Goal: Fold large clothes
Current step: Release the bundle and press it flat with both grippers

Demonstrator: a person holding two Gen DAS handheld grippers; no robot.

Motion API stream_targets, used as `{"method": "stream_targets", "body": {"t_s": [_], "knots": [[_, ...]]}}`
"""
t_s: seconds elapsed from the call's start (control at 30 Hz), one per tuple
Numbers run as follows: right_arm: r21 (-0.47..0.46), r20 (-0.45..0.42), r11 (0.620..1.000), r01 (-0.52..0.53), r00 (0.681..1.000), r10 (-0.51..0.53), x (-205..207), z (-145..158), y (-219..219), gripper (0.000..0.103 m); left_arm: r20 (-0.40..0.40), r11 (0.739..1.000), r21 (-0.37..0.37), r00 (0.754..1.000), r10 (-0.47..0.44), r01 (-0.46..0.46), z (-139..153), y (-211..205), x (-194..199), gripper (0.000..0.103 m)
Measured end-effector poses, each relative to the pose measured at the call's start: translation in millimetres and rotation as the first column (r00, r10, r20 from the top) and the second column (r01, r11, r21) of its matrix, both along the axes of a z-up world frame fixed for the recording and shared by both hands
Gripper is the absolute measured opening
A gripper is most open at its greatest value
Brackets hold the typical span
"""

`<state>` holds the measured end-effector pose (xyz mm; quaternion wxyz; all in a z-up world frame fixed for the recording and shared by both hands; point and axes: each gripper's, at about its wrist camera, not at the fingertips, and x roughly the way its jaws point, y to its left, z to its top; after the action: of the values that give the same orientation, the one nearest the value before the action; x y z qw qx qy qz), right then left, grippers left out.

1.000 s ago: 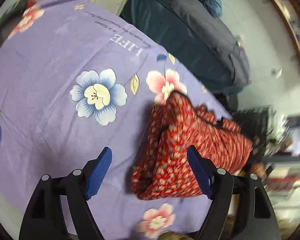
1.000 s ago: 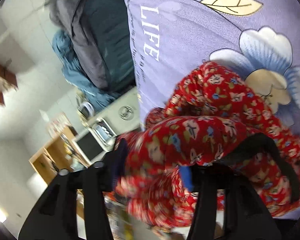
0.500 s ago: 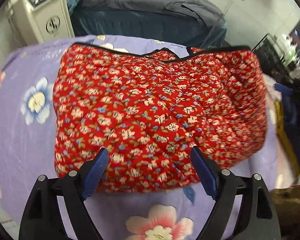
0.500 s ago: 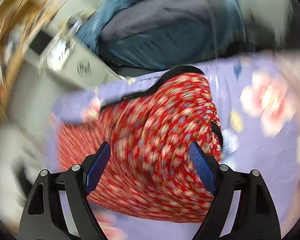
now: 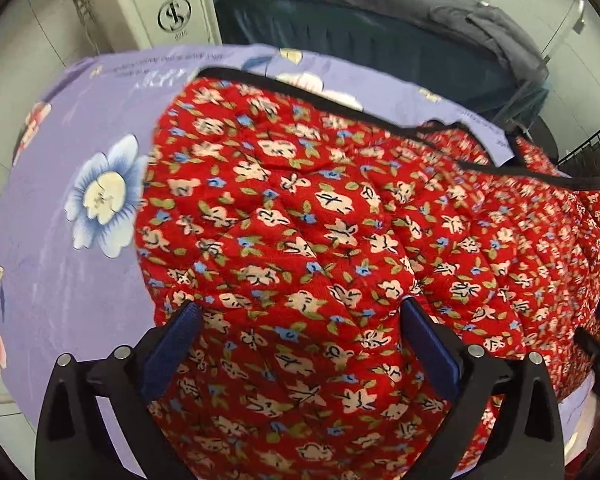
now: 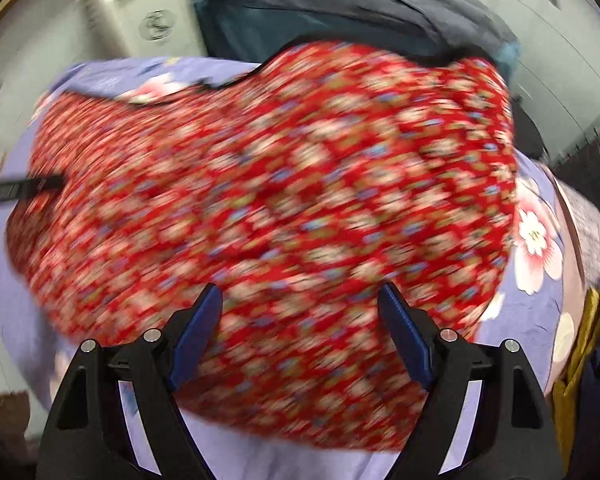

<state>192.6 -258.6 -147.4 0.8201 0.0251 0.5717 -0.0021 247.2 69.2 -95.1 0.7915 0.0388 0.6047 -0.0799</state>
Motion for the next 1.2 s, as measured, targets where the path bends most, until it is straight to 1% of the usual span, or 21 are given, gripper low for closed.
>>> {"method": "stream_targets", "body": {"t_s": [0.07,0.13,0.2,0.23,0.3,0.33,0.43,0.47,0.5,0.6,0.77,0.83,0.97,1.07,1.1,1.17,1.2], "knots": [[0.04,-0.053,0.998,0.057,0.997,-0.055,13,-10,-16,0.082,0.003,1.0,0.02,1.0,-0.015,0.015,-12,-4,5,0.099],[0.059,-0.107,0.995,0.075,0.992,-0.068,22,-24,-22,0.09,0.015,0.999,0.034,1.0,-0.028,0.027,-17,-6,6,0.099],[0.042,-0.144,0.997,0.063,0.988,-0.057,30,-37,-20,0.095,0.014,0.999,0.039,0.999,-0.029,0.029,-19,-7,7,0.099],[0.019,-0.158,0.998,0.06,0.986,-0.057,38,-44,-18,0.097,0.009,0.999,0.038,1.0,-0.03,0.029,-18,-8,7,0.099],[-0.029,-0.163,0.998,0.058,0.985,-0.062,43,-49,-14,0.098,-0.002,0.999,0.037,0.999,-0.034,0.034,-14,-9,8,0.099],[-0.041,-0.162,0.997,0.066,0.984,-0.071,50,-52,-10,0.098,-0.009,0.999,0.034,0.999,-0.037,0.038,-14,-9,10,0.099],[-0.069,-0.138,0.995,0.074,0.987,-0.083,52,-57,1,0.099,-0.02,0.999,0.031,0.999,-0.043,0.043,-18,-4,22,0.099],[-0.072,-0.126,0.995,0.074,0.989,-0.083,50,-57,3,0.099,-0.021,0.999,0.033,0.999,-0.041,0.042,-18,-2,25,0.099],[-0.073,-0.117,0.995,0.069,0.99,-0.077,44,-56,16,0.099,-0.019,0.999,0.036,0.999,-0.039,0.04,-19,-1,28,0.099],[-0.068,-0.102,0.996,0.05,0.993,-0.057,20,-55,26,0.099,-0.007,0.998,0.048,0.999,-0.036,0.036,-18,-3,26,0.099],[-0.06,-0.109,0.997,0.046,0.993,-0.052,8,-53,19,0.099,-0.007,0.998,0.055,0.999,-0.04,0.04,-17,-9,17,0.099],[-0.065,-0.099,0.997,0.048,0.994,-0.055,7,-49,17,0.099,-0.008,0.998,0.055,0.999,-0.043,0.044,-16,-12,11,0.099],[-0.053,-0.056,0.997,0.055,0.997,-0.058,-10,-29,12,0.098,0.014,0.999,0.028,0.999,-0.047,0.046,-7,-7,3,0.099],[-0.034,-0.014,0.998,0.046,0.999,-0.046,-36,-7,12,0.098,0.048,0.999,-0.005,0.998,-0.035,0.035,8,1,-8,0.098],[-0.033,0.0,0.998,0.046,0.999,-0.046,-44,-1,12,0.098,0.071,0.999,-0.022,0.997,-0.023,0.024,17,6,-16,0.097],[-0.022,0.068,0.998,0.051,0.996,-0.049,-71,18,12,0.098,0.114,0.999,-0.052,0.993,0.012,-0.006,33,16,-33,0.097],[-0.015,0.094,0.998,0.055,0.994,-0.054,-82,24,11,0.098,0.121,0.998,-0.063,0.992,0.034,-0.026,38,22,-41,0.097]]}}
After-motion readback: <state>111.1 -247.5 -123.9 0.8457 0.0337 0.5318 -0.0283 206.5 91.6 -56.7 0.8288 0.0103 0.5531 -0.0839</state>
